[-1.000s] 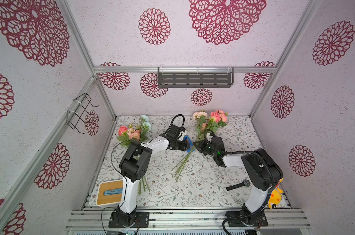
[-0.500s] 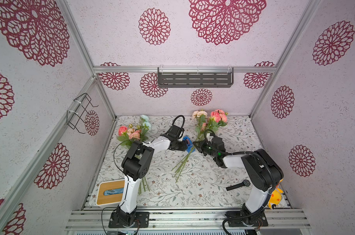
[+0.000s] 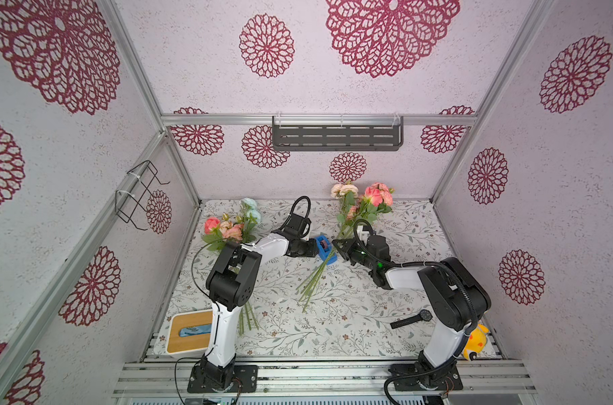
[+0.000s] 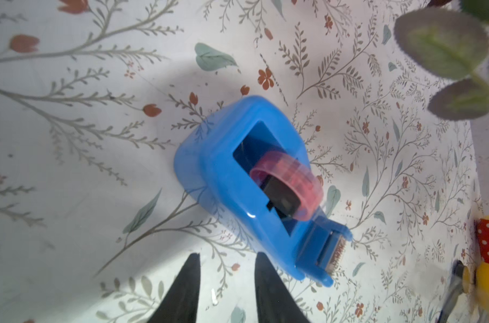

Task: Wrap bouquets with tape
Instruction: Wrap the tape around the bouquet.

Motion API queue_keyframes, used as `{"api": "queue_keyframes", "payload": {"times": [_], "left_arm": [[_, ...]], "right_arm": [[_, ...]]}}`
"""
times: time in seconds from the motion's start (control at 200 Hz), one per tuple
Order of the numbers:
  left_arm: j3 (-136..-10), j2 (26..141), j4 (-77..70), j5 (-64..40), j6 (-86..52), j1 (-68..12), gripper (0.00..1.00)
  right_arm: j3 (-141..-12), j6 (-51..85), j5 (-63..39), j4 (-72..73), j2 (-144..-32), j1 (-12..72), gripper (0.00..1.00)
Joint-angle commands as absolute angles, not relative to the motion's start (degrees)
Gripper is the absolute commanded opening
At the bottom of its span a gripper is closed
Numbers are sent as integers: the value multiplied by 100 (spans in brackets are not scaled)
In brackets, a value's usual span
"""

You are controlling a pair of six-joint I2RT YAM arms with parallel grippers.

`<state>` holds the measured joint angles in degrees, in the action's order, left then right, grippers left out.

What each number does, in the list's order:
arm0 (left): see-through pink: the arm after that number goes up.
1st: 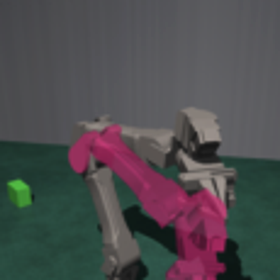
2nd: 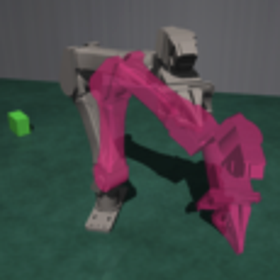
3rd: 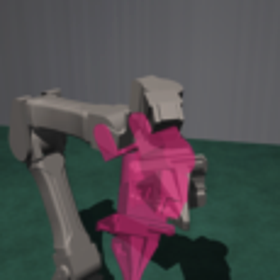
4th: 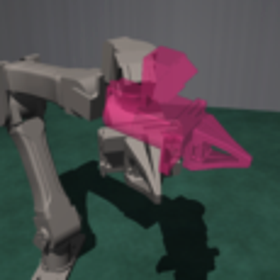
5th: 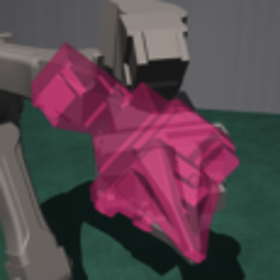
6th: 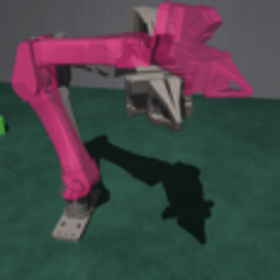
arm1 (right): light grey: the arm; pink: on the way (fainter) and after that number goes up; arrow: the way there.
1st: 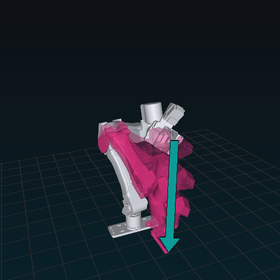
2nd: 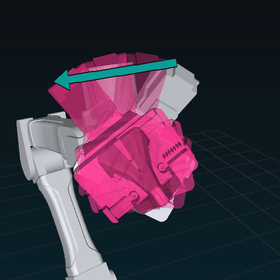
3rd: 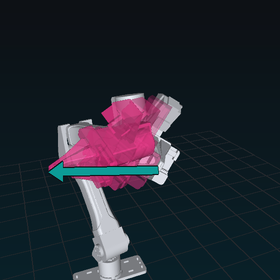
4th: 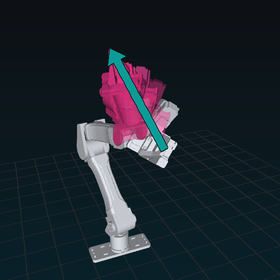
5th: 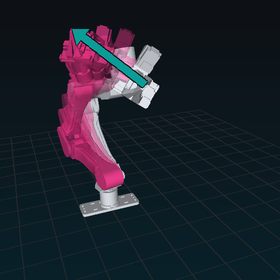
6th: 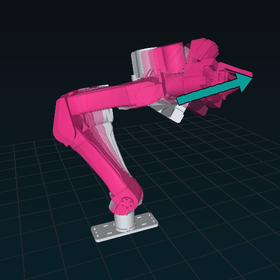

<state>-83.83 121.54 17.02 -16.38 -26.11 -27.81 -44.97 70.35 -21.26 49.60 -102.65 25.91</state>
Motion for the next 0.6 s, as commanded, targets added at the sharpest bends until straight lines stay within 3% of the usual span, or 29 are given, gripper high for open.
{"api": "queue_keyframes", "payload": {"times": [0.0, 0.43, 0.595], "left_arm": [[-8432, 12123, 1601, -1588, -2819, -2791, 36], [-8127, 11663, 1599, -1818, -3054, -2480, 36], [-8233, 11376, 1572, -2090, -3029, -2460, 43]], "right_arm": [[-4805, 6905, -2212, 5495, -9718, 2575, 0], [-4794, 6974, -2271, 5662, -9734, 2545, 0], [-4814, 7031, -2286, 5698, -9800, 2549, 0]]}}
